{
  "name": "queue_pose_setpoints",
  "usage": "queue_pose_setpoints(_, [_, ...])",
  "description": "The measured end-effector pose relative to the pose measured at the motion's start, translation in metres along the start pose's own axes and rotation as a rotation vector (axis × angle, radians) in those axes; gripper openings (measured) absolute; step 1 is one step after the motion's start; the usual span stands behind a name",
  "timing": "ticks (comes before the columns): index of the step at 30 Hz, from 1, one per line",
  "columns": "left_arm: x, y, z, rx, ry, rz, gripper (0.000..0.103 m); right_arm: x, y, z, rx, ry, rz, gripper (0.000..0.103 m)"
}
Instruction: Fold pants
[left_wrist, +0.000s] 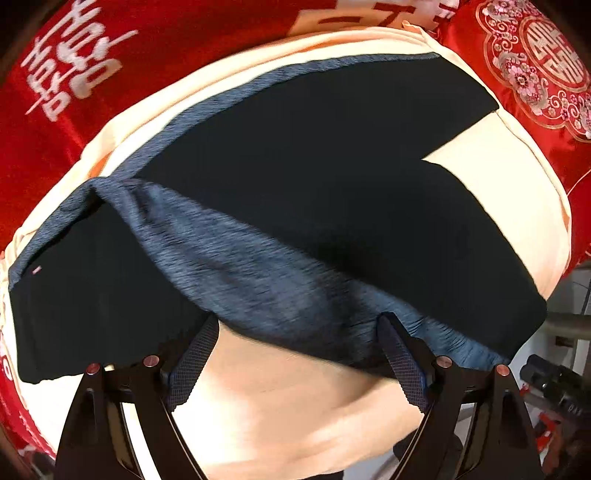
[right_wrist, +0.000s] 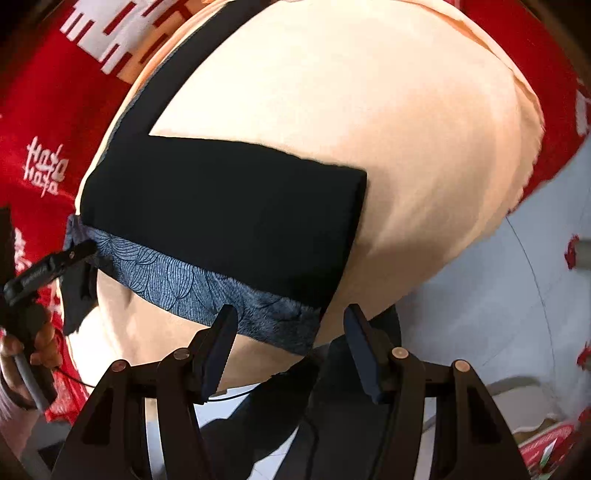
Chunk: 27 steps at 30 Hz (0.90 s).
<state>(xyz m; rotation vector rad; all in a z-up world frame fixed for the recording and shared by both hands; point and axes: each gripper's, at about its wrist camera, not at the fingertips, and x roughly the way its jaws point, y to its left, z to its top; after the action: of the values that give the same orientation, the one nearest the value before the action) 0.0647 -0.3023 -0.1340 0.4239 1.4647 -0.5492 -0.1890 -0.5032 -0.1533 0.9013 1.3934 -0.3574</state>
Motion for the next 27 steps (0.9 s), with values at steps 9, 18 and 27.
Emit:
queue_pose_setpoints(9, [0.009, -0.014, 0.01, -0.09, 0.038, 0.044, 0.089, -0.014, -0.017, 0.021, -0.063, -0.033, 0.084, 0.066])
queue_pose_setpoints(18, [0.023, -0.032, 0.007, -0.079, 0.066, 0.081, 0.089, -0.003, -0.037, 0.007, -0.005, 0.021, 0.176, 0.066])
queue_pose_setpoints(27, [0.029, -0.042, 0.006, -0.079, 0.072, 0.082, 0.089, 0.023, -0.026, -0.002, -0.005, 0.1, 0.257, 0.066])
